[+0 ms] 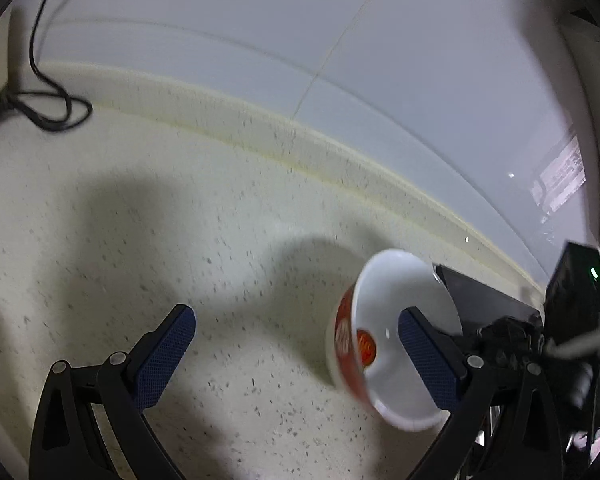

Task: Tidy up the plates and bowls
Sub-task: 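Pinch the rim of the red-banded bowl with both tools, then lift the red-banded bowl with both tools and carry it to the bowl stack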

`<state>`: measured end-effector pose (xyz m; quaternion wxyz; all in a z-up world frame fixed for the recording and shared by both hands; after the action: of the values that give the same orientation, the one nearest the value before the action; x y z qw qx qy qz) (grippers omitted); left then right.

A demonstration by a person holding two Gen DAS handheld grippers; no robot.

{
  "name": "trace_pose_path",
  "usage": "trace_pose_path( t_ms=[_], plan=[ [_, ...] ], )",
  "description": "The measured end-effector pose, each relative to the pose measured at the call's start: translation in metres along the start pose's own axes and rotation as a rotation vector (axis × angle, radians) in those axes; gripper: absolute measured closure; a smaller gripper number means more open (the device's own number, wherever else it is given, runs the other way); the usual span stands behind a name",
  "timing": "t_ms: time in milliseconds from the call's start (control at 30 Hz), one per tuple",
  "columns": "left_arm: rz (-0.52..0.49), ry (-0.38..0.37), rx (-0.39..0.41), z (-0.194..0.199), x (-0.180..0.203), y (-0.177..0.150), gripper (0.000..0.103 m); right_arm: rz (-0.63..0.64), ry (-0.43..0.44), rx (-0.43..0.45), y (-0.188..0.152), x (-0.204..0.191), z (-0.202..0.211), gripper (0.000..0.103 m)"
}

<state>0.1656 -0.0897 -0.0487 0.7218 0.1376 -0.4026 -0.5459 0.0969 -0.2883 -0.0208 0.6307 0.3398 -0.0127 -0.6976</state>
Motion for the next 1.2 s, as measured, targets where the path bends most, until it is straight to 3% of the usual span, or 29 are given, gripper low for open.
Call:
trace_pose_path(
  t_ms=[67,133,367,533,800,1033,1100,1200],
  plan=[
    [-0.009,0.022,-0.03,-0.002,-0.001,-0.004,0.021,0.018,0.022,0.0,-0.016,-0.002,0.007,0.09],
    [-0.017,0.026,-0.087,-0.006,-0.001,-0.011,0.03,0.041,0.019,0.018,-0.025,-0.006,0.014,0.09],
    [-0.127,0.074,-0.154,-0.003,0.014,-0.022,0.053,0.058,-0.055,0.146,-0.042,-0.007,0.025,0.084],
    [-0.134,0.079,-0.159,-0.003,0.016,-0.024,0.054,0.108,-0.127,0.212,-0.047,-0.018,0.025,0.081],
    [-0.118,0.067,-0.151,0.003,0.014,-0.022,0.055,0.132,-0.123,0.246,-0.049,-0.019,0.022,0.073],
    [-0.116,0.018,-0.139,0.006,0.023,-0.029,0.083,0.136,-0.105,0.288,-0.048,-0.02,0.021,0.074],
    [-0.108,0.015,-0.123,0.007,0.025,-0.03,0.086,0.141,-0.091,0.298,-0.048,-0.022,0.022,0.081],
    [-0.096,0.014,-0.106,0.008,0.025,-0.03,0.086,0.145,-0.102,0.312,-0.048,-0.023,0.022,0.082]
  ],
)
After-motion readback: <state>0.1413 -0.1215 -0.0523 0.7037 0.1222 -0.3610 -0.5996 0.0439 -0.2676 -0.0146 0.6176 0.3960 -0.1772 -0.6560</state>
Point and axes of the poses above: each gripper's, at about its wrist camera, not at the fingertips, and z roughly against the way its jaws point, x to its right, y to its top, the point moved 8 cm from there along -z, roughly the way its jaws point, and after that the axes turned 8 degrees about x, right-handed, at the moved point
